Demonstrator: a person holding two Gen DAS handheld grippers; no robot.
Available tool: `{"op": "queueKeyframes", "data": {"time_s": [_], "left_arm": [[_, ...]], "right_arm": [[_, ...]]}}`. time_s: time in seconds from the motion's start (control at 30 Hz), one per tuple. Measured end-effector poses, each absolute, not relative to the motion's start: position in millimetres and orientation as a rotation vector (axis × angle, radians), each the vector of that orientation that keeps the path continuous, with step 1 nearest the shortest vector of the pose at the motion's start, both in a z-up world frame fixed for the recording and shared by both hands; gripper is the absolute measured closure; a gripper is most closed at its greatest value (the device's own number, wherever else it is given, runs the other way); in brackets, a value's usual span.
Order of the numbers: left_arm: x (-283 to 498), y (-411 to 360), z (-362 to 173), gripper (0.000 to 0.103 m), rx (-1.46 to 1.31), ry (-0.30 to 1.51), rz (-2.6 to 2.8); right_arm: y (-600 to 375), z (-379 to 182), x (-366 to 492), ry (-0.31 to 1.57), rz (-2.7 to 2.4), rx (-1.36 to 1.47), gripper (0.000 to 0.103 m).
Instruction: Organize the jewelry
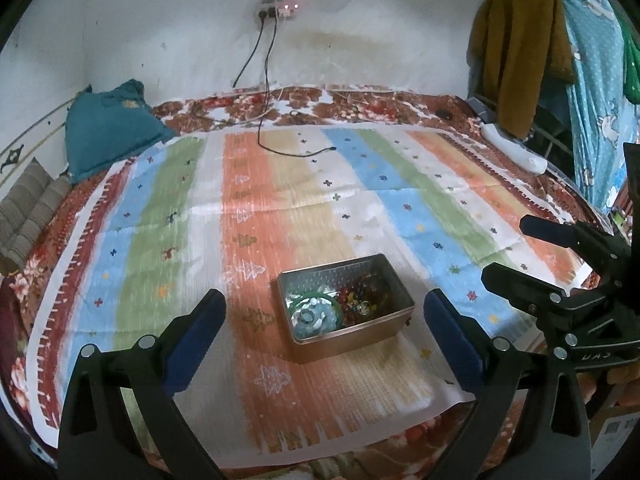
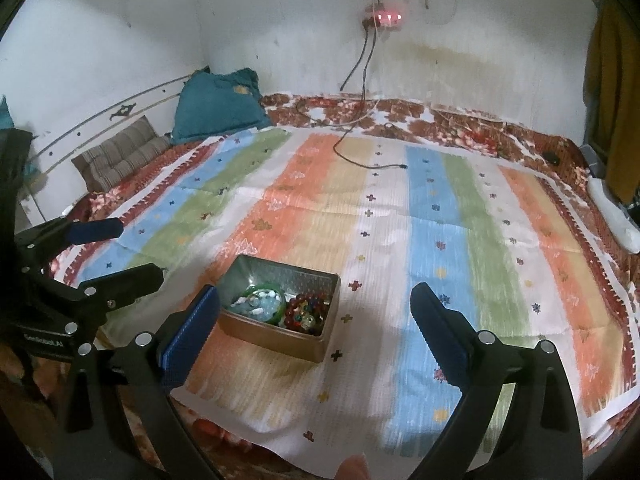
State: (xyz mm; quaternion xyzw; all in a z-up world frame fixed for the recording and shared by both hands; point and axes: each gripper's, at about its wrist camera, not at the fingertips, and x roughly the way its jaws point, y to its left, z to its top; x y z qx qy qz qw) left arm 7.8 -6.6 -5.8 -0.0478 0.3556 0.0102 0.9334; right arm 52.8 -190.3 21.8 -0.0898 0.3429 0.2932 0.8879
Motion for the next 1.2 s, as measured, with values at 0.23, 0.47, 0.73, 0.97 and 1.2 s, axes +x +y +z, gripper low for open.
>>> {"op": "queueKeyframes", "data": {"time_s": [0.23,0.47,0.73,0.97,1.2], "left_arm": [[7.2,-8.5,-4.7,0.006,-0.089,0.717,0.021],[8.7,-8.2,-2.9,0.006,-0.083,0.722,0.031],[8.2,-8.1,-1.7,0.006,-0.073,0.705,0.045],[4.4,-5.9,0.5,0.006,-0.076,0.684,0.048],[2.5,-8.7,0.7,0.006,-0.063,0.673,0.047]], "right_arm": [[-192.3,22.2,52.7,0.707,0.609,-0.183,0.006],[-192.9,25.0,51.6,0.700,0.607,-0.179,0.006],[-192.6,26.8,49.7,0.688,0.604,-0.174,0.006],[-190.0,27.7,48.3,0.681,0.613,-0.179,0.006],[-193.0,26.5,48.5,0.675,0.609,-0.156,0.006]]}}
